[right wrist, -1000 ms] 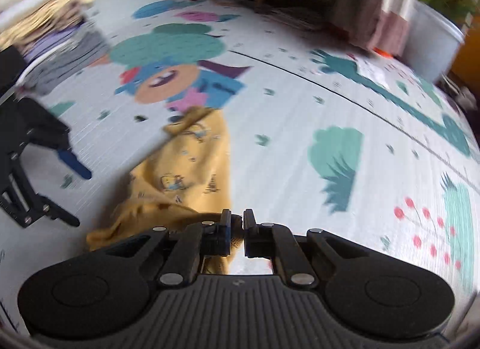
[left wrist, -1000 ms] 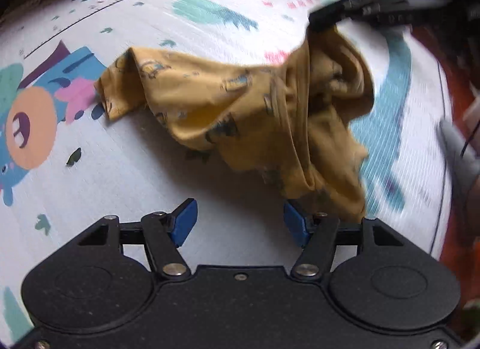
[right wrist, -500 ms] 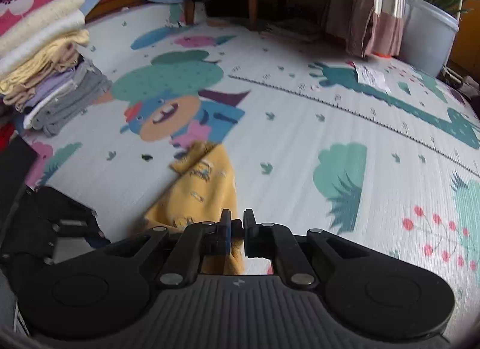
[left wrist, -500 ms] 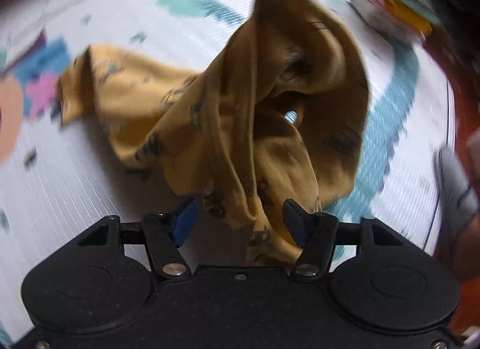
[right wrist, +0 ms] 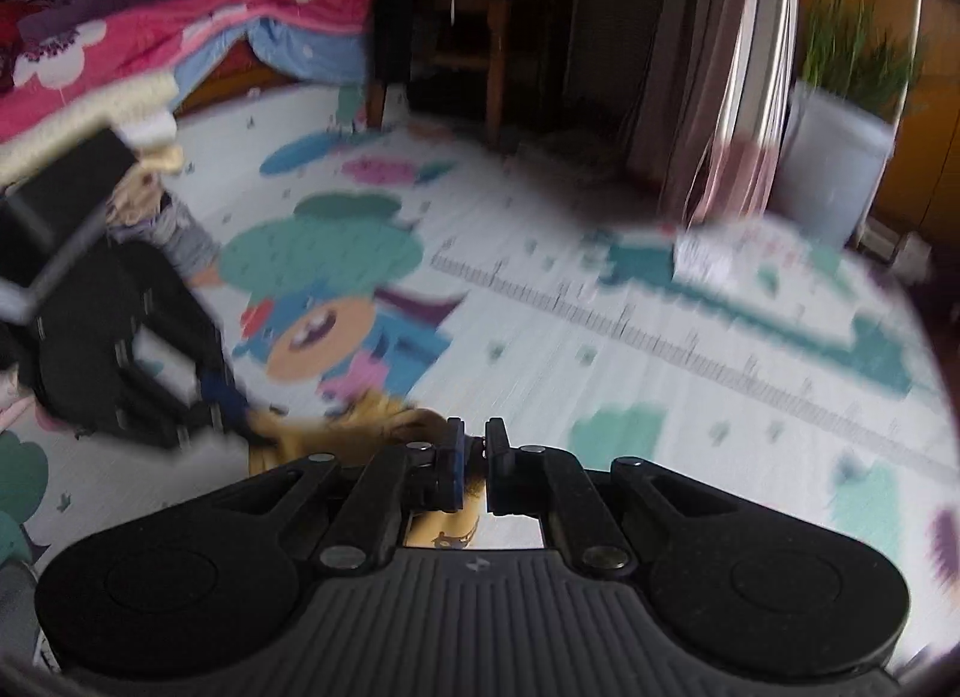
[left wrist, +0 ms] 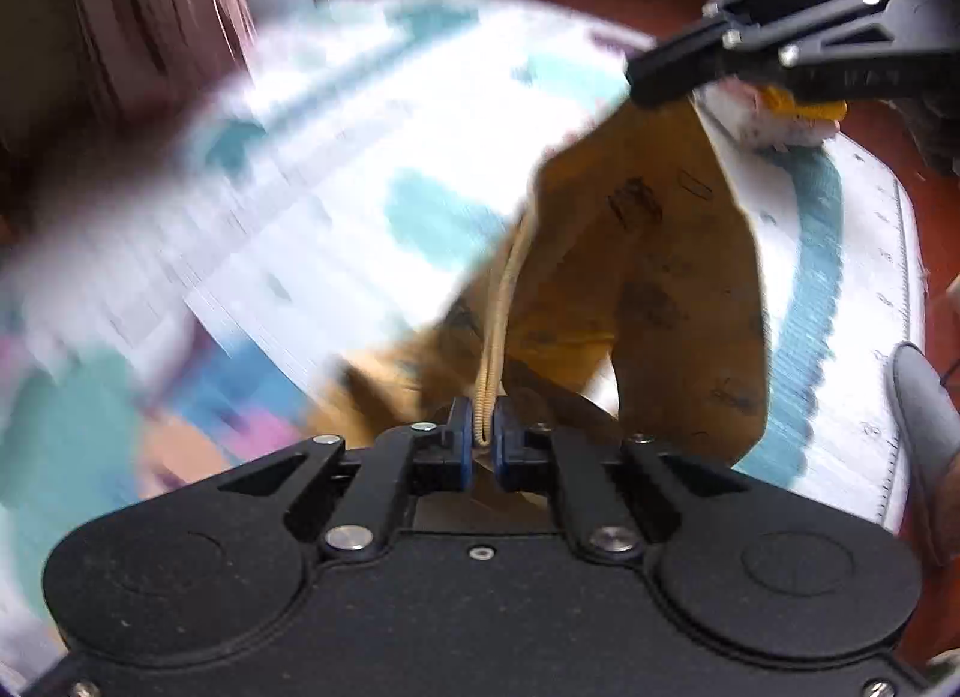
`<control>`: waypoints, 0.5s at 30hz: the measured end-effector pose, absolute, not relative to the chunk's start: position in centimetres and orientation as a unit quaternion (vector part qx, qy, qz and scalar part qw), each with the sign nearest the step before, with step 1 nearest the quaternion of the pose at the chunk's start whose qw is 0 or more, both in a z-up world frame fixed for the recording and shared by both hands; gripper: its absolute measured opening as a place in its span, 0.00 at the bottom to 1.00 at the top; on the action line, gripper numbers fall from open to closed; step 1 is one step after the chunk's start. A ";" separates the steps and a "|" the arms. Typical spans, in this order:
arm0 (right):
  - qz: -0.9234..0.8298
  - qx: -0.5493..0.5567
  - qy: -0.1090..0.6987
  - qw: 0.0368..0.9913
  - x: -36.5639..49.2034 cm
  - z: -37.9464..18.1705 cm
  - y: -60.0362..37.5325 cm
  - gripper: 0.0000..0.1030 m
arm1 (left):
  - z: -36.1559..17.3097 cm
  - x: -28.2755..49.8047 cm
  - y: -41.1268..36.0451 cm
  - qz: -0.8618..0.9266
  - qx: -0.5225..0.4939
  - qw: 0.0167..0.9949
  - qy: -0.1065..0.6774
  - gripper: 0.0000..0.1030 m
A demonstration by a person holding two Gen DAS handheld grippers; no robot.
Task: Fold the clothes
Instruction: 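Lift the shirt with both grippers and shake it open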
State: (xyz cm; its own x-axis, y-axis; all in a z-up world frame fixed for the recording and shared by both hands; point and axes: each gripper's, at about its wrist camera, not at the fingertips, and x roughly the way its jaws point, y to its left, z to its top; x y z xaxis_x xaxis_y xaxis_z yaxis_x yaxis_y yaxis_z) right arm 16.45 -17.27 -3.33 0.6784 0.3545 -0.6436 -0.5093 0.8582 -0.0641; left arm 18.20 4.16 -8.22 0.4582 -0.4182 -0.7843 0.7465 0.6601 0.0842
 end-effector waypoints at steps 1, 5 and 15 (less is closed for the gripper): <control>0.237 -0.128 0.311 0.911 16.4 -1.8 -17.5 0.08 | -5.9 18.0 4.5 -0.349 0.220 0.836 0.363 0.04; 0.239 -0.167 0.269 0.918 14.9 4.2 -18.9 0.08 | 2.4 15.2 5.1 -0.338 0.271 0.857 0.278 0.04; 0.249 -0.189 0.198 0.929 7.2 12.8 -23.0 0.08 | 9.8 4.8 5.9 -0.367 0.323 0.849 0.201 0.04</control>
